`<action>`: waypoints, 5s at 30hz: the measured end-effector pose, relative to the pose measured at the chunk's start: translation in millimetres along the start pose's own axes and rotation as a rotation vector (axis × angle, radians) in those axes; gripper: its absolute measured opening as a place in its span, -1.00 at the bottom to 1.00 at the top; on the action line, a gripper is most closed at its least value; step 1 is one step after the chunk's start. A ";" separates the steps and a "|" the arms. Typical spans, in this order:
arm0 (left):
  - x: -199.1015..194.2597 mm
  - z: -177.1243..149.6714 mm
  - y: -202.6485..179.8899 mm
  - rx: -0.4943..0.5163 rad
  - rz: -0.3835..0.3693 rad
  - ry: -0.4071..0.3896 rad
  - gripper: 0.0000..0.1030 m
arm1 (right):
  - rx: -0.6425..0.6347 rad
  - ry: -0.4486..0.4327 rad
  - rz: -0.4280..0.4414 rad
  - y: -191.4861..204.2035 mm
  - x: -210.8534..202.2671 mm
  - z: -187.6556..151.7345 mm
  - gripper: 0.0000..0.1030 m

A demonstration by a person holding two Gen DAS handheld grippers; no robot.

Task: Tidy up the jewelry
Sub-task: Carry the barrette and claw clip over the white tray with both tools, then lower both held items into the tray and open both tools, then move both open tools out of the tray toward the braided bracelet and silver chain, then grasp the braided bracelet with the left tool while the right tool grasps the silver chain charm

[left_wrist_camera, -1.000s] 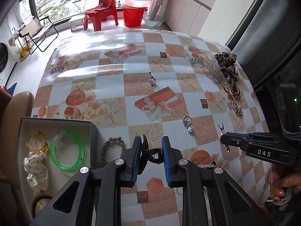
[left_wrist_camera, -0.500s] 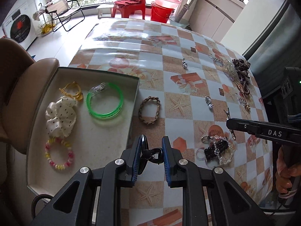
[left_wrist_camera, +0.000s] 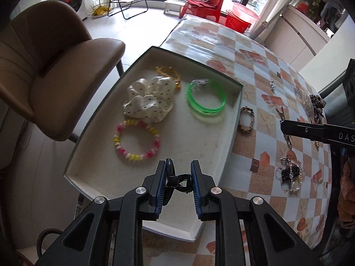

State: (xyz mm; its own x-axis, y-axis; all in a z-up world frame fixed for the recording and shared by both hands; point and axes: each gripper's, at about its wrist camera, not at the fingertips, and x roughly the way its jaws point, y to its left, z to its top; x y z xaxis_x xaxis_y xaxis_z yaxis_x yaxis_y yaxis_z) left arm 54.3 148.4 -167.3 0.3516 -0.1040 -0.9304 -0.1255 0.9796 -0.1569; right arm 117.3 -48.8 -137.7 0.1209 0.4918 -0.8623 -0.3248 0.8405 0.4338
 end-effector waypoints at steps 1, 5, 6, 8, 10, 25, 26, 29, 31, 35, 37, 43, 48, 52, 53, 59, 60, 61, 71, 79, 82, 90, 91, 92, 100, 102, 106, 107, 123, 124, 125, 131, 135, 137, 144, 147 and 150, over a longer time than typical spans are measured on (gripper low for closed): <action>0.6 -1.9 7.5 -0.015 0.009 0.001 -0.50 | -0.013 0.005 0.006 6.9 3.7 1.4 -0.76; 6.1 -9.2 35.3 -0.072 0.042 0.007 -0.50 | -0.078 0.041 0.029 36.9 24.5 8.4 -0.75; 8.7 -10.5 41.1 -0.082 0.053 0.009 -0.50 | -0.090 0.053 0.035 43.0 30.5 9.6 -0.76; 14.0 -12.5 51.6 -0.098 0.073 0.016 -0.50 | -0.111 0.075 0.043 54.4 43.1 11.8 -0.75; 20.5 -13.7 60.8 -0.117 0.085 0.022 -0.50 | -0.129 0.095 0.049 63.3 54.8 13.6 -0.75; 59.1 -8.7 87.9 -0.176 0.137 0.044 -0.50 | -0.177 0.188 0.002 93.5 128.9 36.3 -0.76; 60.6 -7.9 88.0 -0.175 0.140 0.044 -0.50 | -0.175 0.183 -0.006 93.8 131.8 40.0 -0.76; 64.4 -6.4 88.3 -0.176 0.154 0.045 -0.50 | -0.164 0.170 -0.023 94.4 138.4 48.6 -0.76; 65.3 -5.0 87.8 -0.174 0.164 0.041 -0.50 | -0.157 0.159 -0.037 94.0 142.4 53.9 -0.76; 66.5 -4.9 84.5 -0.161 0.183 0.038 -0.50 | -0.151 0.158 -0.065 92.8 150.7 58.7 -0.75; 66.9 -4.8 82.6 -0.155 0.193 0.040 -0.50 | -0.156 0.157 -0.075 93.1 153.2 57.2 -0.75; 68.4 -1.4 78.1 -0.143 0.217 0.051 -0.49 | -0.187 0.152 -0.089 96.4 155.7 54.6 -0.71; 68.7 1.1 75.3 -0.136 0.227 0.063 -0.49 | -0.178 0.155 -0.074 96.7 157.8 50.5 -0.70; 68.5 1.7 70.1 -0.120 0.232 0.071 -0.49 | -0.162 0.164 -0.035 92.2 156.6 52.6 -0.44; 68.4 1.6 69.8 -0.119 0.231 0.072 -0.49 | -0.161 0.162 -0.030 89.8 153.0 52.0 -0.17; 67.8 1.2 64.3 -0.100 0.248 0.075 -0.49 | -0.145 0.139 0.005 86.6 138.4 50.1 0.07; 67.7 1.7 63.1 -0.096 0.251 0.076 -0.49 | -0.140 0.133 0.010 84.9 134.9 49.7 0.07; 67.3 1.7 62.6 -0.091 0.251 0.076 -0.49 | -0.131 0.126 0.014 82.8 130.1 49.4 0.07; 56.0 1.5 44.9 -0.052 0.278 0.042 0.84 | -0.056 0.051 0.048 52.7 76.3 37.0 0.07; 46.2 6.6 19.2 0.032 0.293 0.025 1.00 | 0.043 0.015 0.035 14.7 44.4 19.0 0.15; 43.9 10.4 7.9 0.067 0.289 0.024 1.00 | 0.086 0.006 0.022 -2.6 34.7 11.4 0.16; 35.6 23.0 -38.4 0.156 0.228 0.013 1.00 | 0.181 -0.034 -0.032 -48.9 5.0 -9.8 0.61; 34.2 24.8 -45.1 0.166 0.216 0.010 1.00 | 0.190 -0.035 -0.041 -55.2 2.4 -12.2 0.61; 34.3 25.4 -47.6 0.176 0.204 0.008 1.00 | 0.201 -0.035 -0.053 -61.5 -0.2 -14.4 0.61; 30.1 26.3 -98.0 0.242 0.140 -0.019 1.00 | 0.262 -0.033 -0.161 -108.8 -11.0 -26.1 0.61; 34.1 28.4 -107.8 0.251 0.117 -0.015 1.00 | 0.269 -0.032 -0.193 -120.2 -12.6 -27.7 0.61; 40.9 30.8 -129.6 0.266 0.071 -0.007 1.00 | 0.267 -0.029 -0.252 -139.1 -13.6 -25.9 0.61; 42.7 30.4 -135.5 0.274 0.057 -0.006 1.00 | 0.266 -0.029 -0.260 -141.6 -13.5 -25.0 0.61; 85.4 32.7 -182.6 0.303 0.055 0.036 0.75 | 0.085 0.022 -0.349 -152.1 14.4 1.1 0.50; 87.6 33.5 -183.6 0.303 0.059 0.037 0.75 | 0.068 0.027 -0.357 -151.6 17.6 2.7 0.46; 90.0 34.5 -184.6 0.302 0.063 0.036 0.75 | 0.053 0.032 -0.365 -151.2 20.6 4.0 0.37; 107.8 42.2 -189.2 0.290 0.085 0.036 0.75 | -0.032 0.027 -0.421 -147.7 27.6 6.1 0.15; 121.1 46.1 -193.2 0.288 0.100 0.042 0.75 | -0.069 0.008 -0.434 -149.3 26.1 7.0 0.03; 127.8 48.2 -195.3 0.282 0.107 0.046 0.75 | -0.068 0.002 -0.431 -148.4 29.0 9.9 -0.04; 141.2 54.8 -196.4 0.259 0.125 0.042 0.75 | -0.078 -0.005 -0.423 -155.6 23.8 8.9 -0.11; 142.0 57.1 -196.9 0.257 0.124 0.043 0.75 | -0.079 -0.010 -0.424 -152.2 24.4 5.9 -0.12; 142.3 57.7 -199.2 0.262 0.113 0.048 0.70 | -0.079 -0.013 -0.424 -152.5 24.4 5.2 -0.13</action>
State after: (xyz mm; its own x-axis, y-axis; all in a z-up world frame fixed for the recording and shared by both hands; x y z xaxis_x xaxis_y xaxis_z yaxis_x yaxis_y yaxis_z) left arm 182.8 -51.6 -249.3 0.3040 0.0060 -0.9526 0.0851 0.9958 0.0334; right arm 174.7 -163.8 -223.6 0.2702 0.1100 -0.9565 -0.3146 0.9490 0.0202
